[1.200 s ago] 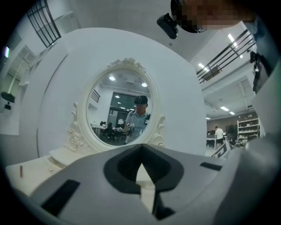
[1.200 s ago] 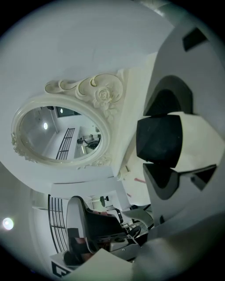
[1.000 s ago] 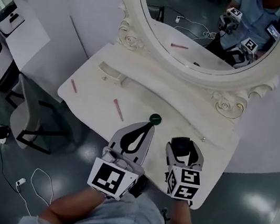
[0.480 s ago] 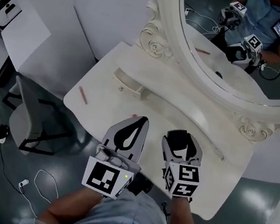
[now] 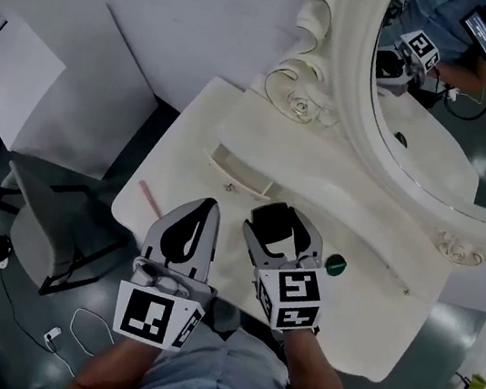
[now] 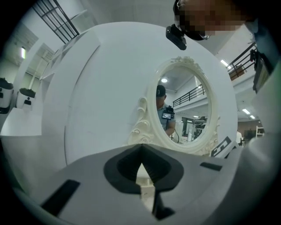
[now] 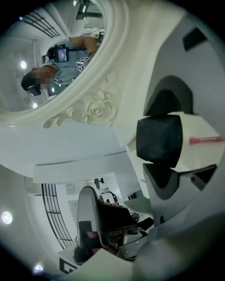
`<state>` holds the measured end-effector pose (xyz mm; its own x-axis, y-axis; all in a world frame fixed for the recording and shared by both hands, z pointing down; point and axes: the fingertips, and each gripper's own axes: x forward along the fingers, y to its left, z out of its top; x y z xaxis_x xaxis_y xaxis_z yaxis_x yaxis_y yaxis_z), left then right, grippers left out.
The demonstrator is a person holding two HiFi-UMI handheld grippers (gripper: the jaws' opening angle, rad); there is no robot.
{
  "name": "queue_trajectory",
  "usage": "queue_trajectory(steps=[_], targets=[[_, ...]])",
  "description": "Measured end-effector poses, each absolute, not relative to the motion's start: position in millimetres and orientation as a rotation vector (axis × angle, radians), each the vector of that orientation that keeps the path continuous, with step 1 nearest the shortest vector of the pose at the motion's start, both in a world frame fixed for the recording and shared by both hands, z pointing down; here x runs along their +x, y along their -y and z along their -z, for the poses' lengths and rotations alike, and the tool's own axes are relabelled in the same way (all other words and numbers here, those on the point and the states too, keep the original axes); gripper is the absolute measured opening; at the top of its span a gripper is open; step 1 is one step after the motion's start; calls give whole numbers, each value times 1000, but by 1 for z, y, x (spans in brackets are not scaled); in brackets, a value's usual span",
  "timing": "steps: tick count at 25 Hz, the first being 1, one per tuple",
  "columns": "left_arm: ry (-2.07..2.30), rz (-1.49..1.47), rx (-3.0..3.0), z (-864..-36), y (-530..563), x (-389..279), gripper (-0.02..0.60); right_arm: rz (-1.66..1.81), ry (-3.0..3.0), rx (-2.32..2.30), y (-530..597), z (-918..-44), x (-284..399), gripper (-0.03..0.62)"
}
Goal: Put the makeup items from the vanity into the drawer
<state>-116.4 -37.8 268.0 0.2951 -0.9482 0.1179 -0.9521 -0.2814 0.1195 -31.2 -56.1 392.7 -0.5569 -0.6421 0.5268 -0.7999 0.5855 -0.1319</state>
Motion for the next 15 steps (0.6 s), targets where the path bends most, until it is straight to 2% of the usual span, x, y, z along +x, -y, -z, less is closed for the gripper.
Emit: queue_trajectory(steps=[7,15], targets=[[1751,-60,2334,-288,71,-162,0,-560,2358,1097,87,-412,-77,339],[1703,-55,2297,-303,100,-182,0,-681,2260,1017,103,-432,-91,340]])
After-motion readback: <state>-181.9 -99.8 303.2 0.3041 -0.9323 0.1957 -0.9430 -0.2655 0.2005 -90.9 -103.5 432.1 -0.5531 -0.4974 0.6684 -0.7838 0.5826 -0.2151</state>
